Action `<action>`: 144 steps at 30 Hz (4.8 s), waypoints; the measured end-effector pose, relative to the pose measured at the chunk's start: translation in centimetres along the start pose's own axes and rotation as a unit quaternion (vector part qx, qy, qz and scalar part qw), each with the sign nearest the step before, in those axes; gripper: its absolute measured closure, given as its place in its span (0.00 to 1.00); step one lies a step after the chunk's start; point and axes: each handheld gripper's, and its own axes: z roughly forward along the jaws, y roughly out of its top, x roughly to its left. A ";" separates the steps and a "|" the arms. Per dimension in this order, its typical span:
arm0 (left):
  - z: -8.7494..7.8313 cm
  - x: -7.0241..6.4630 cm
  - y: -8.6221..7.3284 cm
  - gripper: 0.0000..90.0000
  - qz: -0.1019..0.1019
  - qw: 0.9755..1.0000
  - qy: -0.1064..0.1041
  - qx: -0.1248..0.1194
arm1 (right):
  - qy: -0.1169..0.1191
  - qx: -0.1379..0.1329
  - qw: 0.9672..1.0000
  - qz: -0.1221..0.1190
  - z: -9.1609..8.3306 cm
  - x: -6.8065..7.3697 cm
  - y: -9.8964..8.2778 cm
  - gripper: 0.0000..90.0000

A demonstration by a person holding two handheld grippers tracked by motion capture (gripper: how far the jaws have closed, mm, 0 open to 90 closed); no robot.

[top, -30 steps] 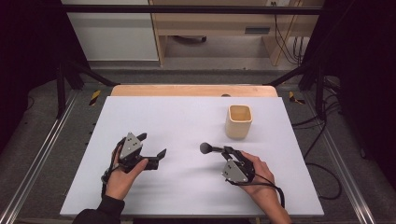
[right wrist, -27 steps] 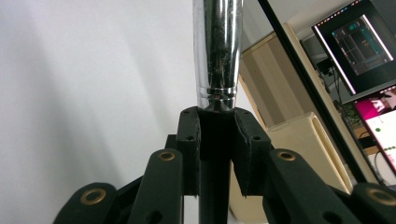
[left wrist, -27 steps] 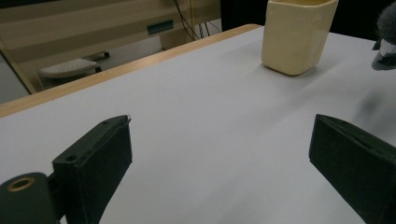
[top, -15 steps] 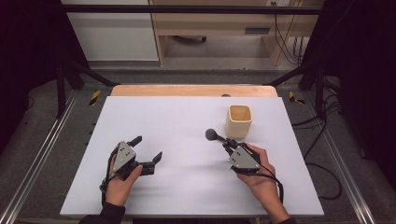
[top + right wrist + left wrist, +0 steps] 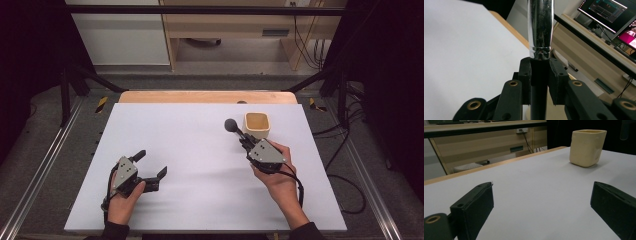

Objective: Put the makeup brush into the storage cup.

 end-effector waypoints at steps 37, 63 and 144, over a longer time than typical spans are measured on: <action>-1.0 1.3 -0.5 0.04 -0.022 1.000 -0.006 -0.014 | -0.038 -0.016 0.994 0.100 3.4 -6.2 1.2 0.83; -1.0 1.3 -0.5 0.04 -0.021 1.000 -0.015 -0.013 | -0.041 -0.039 0.985 0.164 4.2 -7.8 0.0 0.83; -1.5 1.0 0.0 0.03 -0.002 0.998 -0.045 -0.046 | -0.046 -0.029 0.971 0.233 5.7 -7.7 -3.8 0.83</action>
